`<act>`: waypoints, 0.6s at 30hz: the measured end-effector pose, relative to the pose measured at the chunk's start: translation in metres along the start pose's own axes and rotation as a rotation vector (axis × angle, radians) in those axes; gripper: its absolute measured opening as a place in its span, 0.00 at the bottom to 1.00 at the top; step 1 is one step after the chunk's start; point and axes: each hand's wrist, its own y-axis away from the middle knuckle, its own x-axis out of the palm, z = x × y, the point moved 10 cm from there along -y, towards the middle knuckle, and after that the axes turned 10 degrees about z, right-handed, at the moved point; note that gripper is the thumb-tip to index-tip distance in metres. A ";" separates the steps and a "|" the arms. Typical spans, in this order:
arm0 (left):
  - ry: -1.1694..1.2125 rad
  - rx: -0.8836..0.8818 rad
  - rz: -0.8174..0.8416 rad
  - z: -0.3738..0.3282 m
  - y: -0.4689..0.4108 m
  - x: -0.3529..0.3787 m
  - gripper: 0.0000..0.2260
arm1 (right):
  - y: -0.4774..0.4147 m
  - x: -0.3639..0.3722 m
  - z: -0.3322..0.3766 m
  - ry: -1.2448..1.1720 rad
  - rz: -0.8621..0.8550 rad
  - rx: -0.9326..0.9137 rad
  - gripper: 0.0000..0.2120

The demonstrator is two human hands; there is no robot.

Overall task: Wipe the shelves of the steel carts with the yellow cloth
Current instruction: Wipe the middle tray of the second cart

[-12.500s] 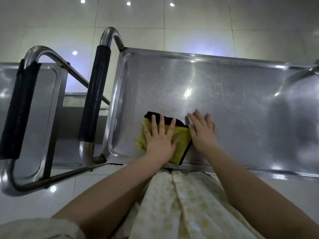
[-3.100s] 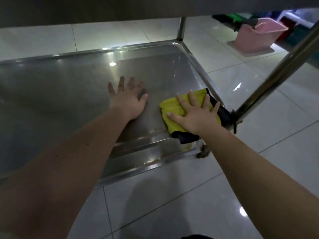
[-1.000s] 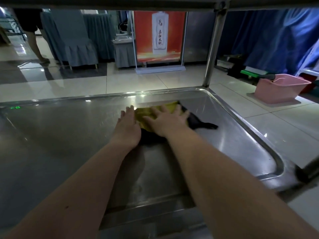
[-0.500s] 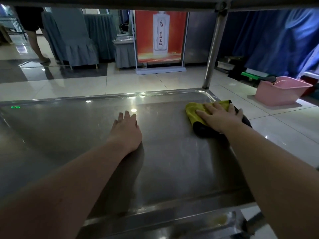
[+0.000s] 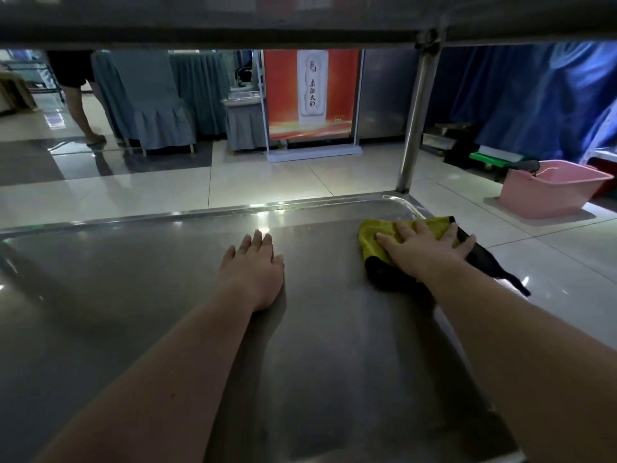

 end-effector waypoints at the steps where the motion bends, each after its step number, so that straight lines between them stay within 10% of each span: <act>1: 0.007 0.007 -0.001 -0.001 0.000 0.000 0.25 | 0.001 0.000 0.010 -0.026 -0.004 0.038 0.35; 10: 0.090 -0.044 -0.062 0.013 0.004 -0.011 0.26 | 0.023 0.031 0.198 0.071 0.029 -0.416 0.31; 18: 0.020 -0.034 -0.008 0.008 0.004 -0.003 0.24 | -0.037 -0.006 0.039 -0.005 0.014 -0.198 0.31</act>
